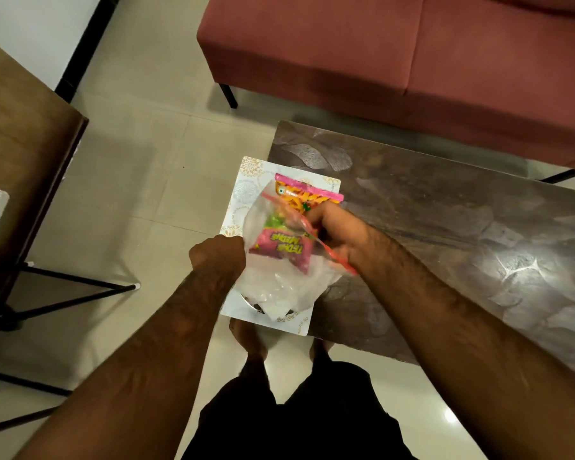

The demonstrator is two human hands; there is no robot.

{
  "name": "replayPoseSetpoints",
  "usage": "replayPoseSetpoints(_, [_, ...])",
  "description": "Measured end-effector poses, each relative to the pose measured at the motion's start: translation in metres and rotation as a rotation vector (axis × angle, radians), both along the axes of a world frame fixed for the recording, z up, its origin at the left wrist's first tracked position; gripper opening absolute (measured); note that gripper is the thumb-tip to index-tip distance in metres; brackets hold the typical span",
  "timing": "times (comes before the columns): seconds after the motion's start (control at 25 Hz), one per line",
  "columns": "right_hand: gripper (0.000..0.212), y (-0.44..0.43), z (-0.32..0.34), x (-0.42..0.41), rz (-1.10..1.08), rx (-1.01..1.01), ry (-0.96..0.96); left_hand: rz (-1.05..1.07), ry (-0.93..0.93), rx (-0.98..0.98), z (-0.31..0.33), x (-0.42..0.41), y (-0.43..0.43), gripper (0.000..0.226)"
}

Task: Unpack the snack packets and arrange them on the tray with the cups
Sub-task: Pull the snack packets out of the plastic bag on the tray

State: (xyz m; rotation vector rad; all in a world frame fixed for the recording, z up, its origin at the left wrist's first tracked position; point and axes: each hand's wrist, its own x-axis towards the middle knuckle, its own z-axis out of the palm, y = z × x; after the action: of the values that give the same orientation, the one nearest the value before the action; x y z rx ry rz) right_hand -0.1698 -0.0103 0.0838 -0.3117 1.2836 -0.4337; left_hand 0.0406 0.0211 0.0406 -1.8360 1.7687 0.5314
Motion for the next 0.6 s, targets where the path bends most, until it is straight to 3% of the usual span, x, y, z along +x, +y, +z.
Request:
replayPoseSetpoints(0.08, [0.034, -0.006, 0.002, -0.013, -0.108, -0.030, -0.117, -0.004, -0.084, 0.037, -0.003, 0.009, 0.001, 0.035])
replayPoseSetpoints(0.2, [0.040, -0.016, -0.002, -0.045, -0.249, -0.079, -0.124, 0.039, -0.091, 0.099, -0.006, 0.020, 0.003, 0.035])
replayPoseSetpoints(0.36, [0.023, -0.008, -0.023, -0.077, -0.242, -0.016, 0.107, 0.161, 0.003, 0.062, -0.008, 0.011, 0.000, 0.034])
replayPoseSetpoints(0.6, [0.017, 0.044, -0.073, -0.124, -0.368, 0.115, 0.351, 0.112, -0.218, -0.016, -0.014, 0.009, -0.011, 0.022])
